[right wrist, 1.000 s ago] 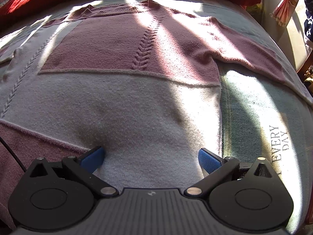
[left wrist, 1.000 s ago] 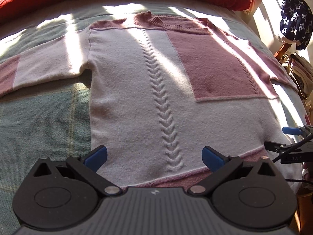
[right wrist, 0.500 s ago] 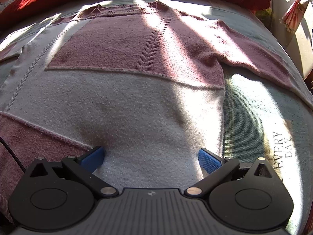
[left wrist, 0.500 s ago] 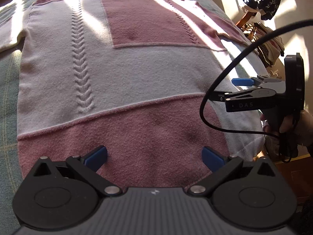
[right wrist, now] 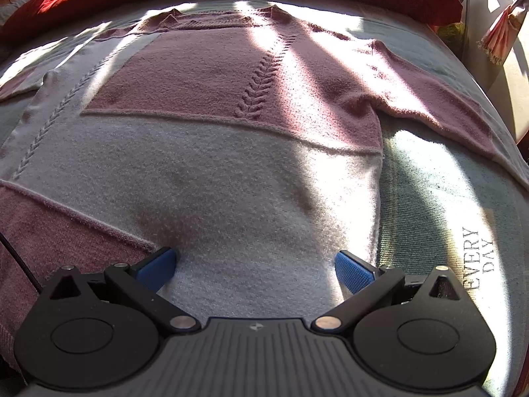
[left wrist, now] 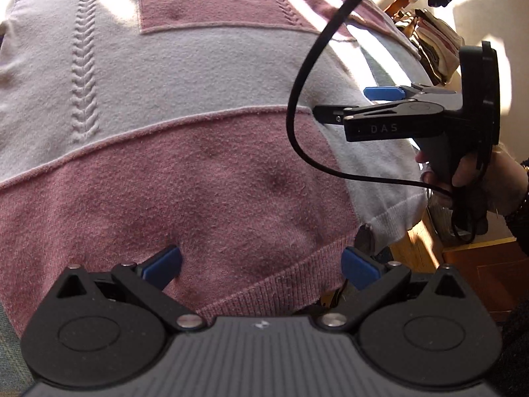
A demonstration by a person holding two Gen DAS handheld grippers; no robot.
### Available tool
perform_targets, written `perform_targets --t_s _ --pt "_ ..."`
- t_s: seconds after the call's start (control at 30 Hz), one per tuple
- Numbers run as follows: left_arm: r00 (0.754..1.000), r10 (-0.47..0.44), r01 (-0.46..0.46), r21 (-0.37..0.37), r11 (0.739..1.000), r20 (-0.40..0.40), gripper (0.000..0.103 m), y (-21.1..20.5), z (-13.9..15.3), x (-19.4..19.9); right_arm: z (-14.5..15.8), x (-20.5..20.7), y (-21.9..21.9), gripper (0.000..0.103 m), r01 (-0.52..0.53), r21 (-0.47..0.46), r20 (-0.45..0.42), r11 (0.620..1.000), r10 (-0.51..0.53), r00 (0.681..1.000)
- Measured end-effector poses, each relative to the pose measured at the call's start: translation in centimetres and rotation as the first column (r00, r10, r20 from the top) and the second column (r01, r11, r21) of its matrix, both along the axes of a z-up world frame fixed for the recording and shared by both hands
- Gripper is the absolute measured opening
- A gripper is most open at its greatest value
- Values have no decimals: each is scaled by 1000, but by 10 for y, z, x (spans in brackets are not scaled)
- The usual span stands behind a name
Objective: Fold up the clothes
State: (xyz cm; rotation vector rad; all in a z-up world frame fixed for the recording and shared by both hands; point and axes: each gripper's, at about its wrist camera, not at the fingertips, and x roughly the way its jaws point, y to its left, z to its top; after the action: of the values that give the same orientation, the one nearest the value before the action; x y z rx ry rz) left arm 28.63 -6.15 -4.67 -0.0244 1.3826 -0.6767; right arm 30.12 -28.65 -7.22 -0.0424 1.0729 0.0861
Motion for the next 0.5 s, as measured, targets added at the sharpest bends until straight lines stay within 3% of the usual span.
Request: perform_targets --t_s 0.1,0.2,0.33,0.4,0.5 --pt "996 24 -24 -2 1000 82 102 10 16 4 7 0 -2 103 -15 22 -6 1000 15 1000" --pt "985 34 -44 56 997 171 102 22 20 21 20 -4 -2 103 -46 77 48 996 42 998" --pt "963 64 -97 117 988 261 102 31 9 47 12 -8 0 103 -38 64 -8 997 38 999" --pt "957 69 -109 125 986 283 102 31 3 54 8 -19 0 103 -34 48 -21 998 35 999" --pt "962 99 -134 123 983 256 102 28 -9 55 8 -33 1 103 -56 21 -38 998 57 998"
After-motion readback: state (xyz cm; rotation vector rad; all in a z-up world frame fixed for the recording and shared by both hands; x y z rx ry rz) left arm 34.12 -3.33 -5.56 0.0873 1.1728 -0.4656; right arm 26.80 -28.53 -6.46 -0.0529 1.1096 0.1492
